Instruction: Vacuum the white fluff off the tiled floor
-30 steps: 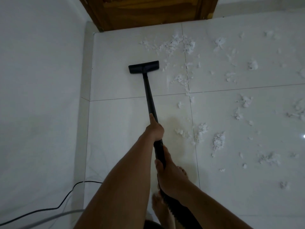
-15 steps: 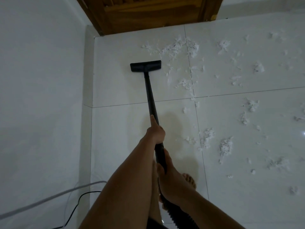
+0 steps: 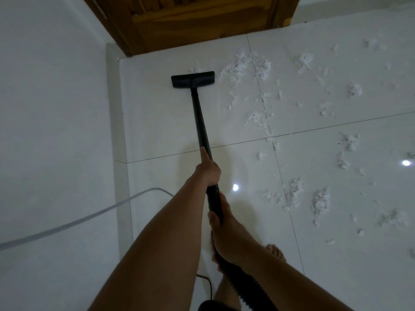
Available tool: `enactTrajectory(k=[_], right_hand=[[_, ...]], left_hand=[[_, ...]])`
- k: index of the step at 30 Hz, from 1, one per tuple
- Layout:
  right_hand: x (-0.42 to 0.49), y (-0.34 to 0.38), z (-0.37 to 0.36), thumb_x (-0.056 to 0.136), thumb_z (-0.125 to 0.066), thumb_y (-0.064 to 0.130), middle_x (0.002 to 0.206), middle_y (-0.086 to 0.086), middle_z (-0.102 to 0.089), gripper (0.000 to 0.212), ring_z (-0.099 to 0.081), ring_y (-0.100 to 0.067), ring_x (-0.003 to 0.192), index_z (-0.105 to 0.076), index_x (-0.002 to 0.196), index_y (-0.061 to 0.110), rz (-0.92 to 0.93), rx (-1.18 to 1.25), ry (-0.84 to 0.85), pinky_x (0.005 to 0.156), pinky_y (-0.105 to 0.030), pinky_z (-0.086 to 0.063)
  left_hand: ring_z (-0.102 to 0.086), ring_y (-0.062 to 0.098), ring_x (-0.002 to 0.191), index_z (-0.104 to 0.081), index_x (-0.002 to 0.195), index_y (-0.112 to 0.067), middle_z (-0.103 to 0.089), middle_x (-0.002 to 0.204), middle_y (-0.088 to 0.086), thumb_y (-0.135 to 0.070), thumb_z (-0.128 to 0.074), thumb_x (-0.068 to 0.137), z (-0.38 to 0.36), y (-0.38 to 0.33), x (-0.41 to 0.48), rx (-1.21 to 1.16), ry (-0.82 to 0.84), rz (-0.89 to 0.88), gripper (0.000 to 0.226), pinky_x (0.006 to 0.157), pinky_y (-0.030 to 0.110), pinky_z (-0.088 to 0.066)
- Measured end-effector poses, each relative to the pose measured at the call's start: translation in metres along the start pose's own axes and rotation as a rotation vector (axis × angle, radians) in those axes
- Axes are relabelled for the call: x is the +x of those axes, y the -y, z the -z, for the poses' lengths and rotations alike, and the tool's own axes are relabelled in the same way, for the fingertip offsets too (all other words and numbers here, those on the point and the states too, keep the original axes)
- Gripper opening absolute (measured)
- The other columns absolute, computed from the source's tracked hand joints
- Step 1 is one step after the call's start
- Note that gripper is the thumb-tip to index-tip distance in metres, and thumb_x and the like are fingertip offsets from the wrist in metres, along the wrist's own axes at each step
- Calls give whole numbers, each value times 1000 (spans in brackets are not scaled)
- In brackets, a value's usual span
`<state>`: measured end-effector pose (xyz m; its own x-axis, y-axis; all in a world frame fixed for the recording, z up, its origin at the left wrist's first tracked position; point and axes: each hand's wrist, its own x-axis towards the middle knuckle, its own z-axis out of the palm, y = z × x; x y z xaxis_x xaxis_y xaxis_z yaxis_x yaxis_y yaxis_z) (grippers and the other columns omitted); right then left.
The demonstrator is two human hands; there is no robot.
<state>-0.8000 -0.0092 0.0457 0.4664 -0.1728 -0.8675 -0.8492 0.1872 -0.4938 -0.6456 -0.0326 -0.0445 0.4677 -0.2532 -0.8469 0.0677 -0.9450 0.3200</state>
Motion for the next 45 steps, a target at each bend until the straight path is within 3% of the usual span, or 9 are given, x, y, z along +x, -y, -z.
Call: enactTrajectory(k=[4, 11, 18, 23, 27, 32, 38, 42, 45], right_hand=[[15, 16, -5, 107, -30, 51, 81, -10, -64, 58, -65, -17, 54, 8, 149, 66, -8, 14, 9, 50, -29, -56], [34, 26, -8, 108, -29, 49, 85, -11, -62, 58, -64, -18, 57, 7, 149, 67, -26, 42, -4, 48, -28, -53], [25, 27, -4, 109, -30, 46, 85, -13, -64, 58, -63, -16, 54, 6, 153, 61, 13, 16, -24, 47, -24, -53], [-4, 24, 5, 110, -28, 43, 88, -11, -62, 59, -57, -11, 48, 6, 157, 54, 34, -25, -15, 36, -15, -42], [-14, 18, 2, 109, -29, 45, 88, -13, -65, 57, -60, -15, 49, 4, 153, 60, 14, 10, -6, 41, -22, -49], [0, 27, -6, 108, -32, 45, 125, -23, -58, 55, -62, -21, 57, -2, 149, 67, -7, 109, -21, 48, -28, -56], [19, 60, -9, 107, -32, 49, 97, -17, -66, 56, -65, -20, 60, 2, 146, 70, -28, 105, -45, 52, -27, -58], [37, 88, -11, 106, -30, 52, 78, -8, -70, 52, -72, -21, 58, 2, 140, 73, -21, 55, -63, 86, -41, -62], [45, 103, -10, 104, -30, 55, 69, -4, -69, 50, -72, -18, 57, 1, 136, 76, -20, 43, -72, 91, -47, -60]], left_hand=[[-60, 26, 87, 24, 155, -31, -60, 126, 20, -28, -31, 107, 16, -2, 16, 22, -4, -9, 73, 77, 36, -47], [-65, 31, 101, 25, 155, -31, -60, 127, 20, -25, -33, 106, 28, -6, 34, 61, -17, -17, 76, 86, 39, -51], [-65, 31, 102, 24, 155, -31, -59, 129, 19, -24, -33, 106, 28, -13, 20, 56, -14, -8, 76, 88, 40, -52], [-63, 31, 105, 23, 155, -31, -57, 132, 19, -27, -31, 106, 19, -12, -4, 37, 0, 3, 73, 93, 41, -52], [-62, 32, 111, 22, 156, -31, -53, 139, 19, -27, -31, 106, 14, -10, -15, 28, 18, 3, 73, 100, 43, -50], [-63, 32, 108, 22, 155, -32, -55, 137, 19, -28, -31, 106, 25, -12, -3, 50, 18, 0, 73, 99, 44, -51], [-64, 31, 104, 23, 155, -33, -59, 130, 20, -27, -32, 106, 55, -27, 19, 92, 37, -12, 74, 98, 45, -52], [-63, 33, 110, 23, 155, -32, -55, 137, 21, -28, -31, 107, 80, -39, 36, 131, 41, -16, 73, 100, 44, -50], [-63, 34, 111, 24, 155, -32, -55, 137, 22, -29, -31, 106, 93, -45, 48, 146, 39, -26, 73, 102, 46, -49]])
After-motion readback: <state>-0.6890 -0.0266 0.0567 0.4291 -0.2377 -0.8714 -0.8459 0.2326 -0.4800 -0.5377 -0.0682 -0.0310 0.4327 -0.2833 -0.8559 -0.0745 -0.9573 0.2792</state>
